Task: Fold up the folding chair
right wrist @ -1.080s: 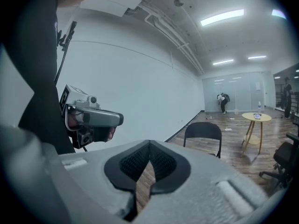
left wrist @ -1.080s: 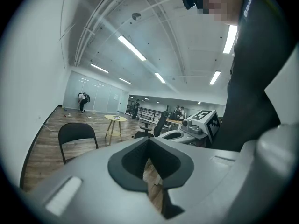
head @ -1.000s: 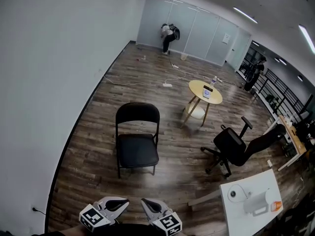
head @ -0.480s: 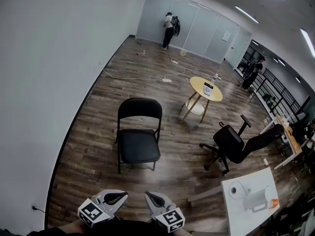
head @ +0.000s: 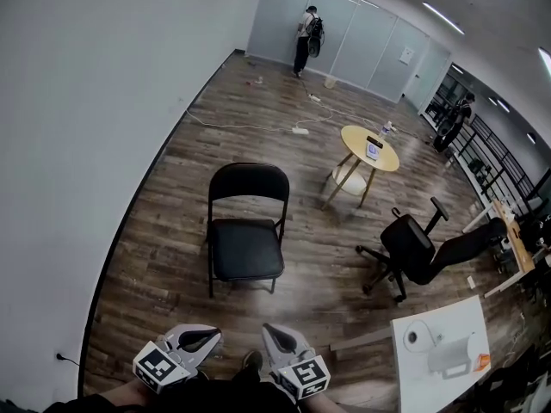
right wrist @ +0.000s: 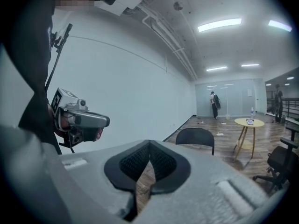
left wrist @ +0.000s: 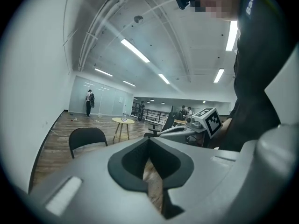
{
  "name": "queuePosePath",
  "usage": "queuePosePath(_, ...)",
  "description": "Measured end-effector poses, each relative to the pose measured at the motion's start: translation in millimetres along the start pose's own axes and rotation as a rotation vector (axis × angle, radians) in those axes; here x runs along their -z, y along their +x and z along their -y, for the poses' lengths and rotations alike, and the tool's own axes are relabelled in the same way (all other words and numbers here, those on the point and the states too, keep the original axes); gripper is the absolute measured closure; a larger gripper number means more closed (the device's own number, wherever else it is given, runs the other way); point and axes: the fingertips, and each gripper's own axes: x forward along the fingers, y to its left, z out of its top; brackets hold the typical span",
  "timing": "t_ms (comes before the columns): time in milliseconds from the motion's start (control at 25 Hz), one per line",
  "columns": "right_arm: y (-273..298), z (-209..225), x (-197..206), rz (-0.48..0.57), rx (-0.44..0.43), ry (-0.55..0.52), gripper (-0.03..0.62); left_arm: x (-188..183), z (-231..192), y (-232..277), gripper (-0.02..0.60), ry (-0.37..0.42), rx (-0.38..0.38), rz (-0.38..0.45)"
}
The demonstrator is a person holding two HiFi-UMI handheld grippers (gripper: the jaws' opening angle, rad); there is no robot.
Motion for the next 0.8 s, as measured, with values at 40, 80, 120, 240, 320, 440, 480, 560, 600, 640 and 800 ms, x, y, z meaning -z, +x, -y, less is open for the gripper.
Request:
queuePosePath(40, 2.3, 6.4, -0.4, 0.001, -0.004, 0.002, 0.597, -2.6, -2.6, 4.6, 0.586, -0.001, -0.008, 0.000)
queuePosePath(80, 4.5, 12.5, -1.0, 0.002, -0.010, 0.004, 0.597, -4.0, -5.4, 9.4, 0.586, -0.004, -0.016, 0.000)
queuePosePath(120, 6.8, 18.4, -1.3, 0.002, -0.018, 0.006, 0.597, -4.9, -8.0, 14.6, 0.586, -0.007, -0.025, -0.001)
queuePosePath(240, 12.8, 38.0, 0.4, -0.002, -0.047, 0.014, 0.597, -10.1, -15.0, 32.9, 0.586, 0.004, -0.051, -0.010)
queuePosePath(320, 16.4, 52.2, 1.4, -0.004, -0.066, 0.021, 0.597, -13.3, -19.5, 46.7, 0.586, 0.010, -0.074, -0.017)
queuePosePath(440, 22.6, 72.2, 0.0, -0.005, -0.096, 0.025, 0.597, -14.8, -26.3, 64.6, 0.586, 0.003, -0.100, -0.026)
queuePosePath(480, 24.8, 78.2, -0.7, -0.005, -0.107, 0.027, 0.597, -14.0, -28.1, 70.0, 0.586, -0.004, -0.107, -0.029)
queuePosePath(560, 29.0, 89.5, -0.8, -0.002, -0.129, 0.030, 0.597, -17.2, -31.7, 81.8, 0.586, -0.005, -0.123, -0.033)
queuePosePath(600, 31.1, 94.9, -0.3, -0.001, -0.139, 0.031, 0.597, -20.4, -33.8, 87.9, 0.586, 0.001, -0.133, -0.032)
queuePosePath(640, 33.2, 99.9, 0.5, 0.000, -0.149, 0.032, 0.596, -22.1, -36.1, 93.8, 0.586, 0.007, -0.142, -0.031)
queuePosePath(800, 37.2, 117.1, 3.3, -0.002, -0.191, 0.031, 0.595, -23.1, -40.3, 113.9, 0.584, 0.011, -0.175, -0.034)
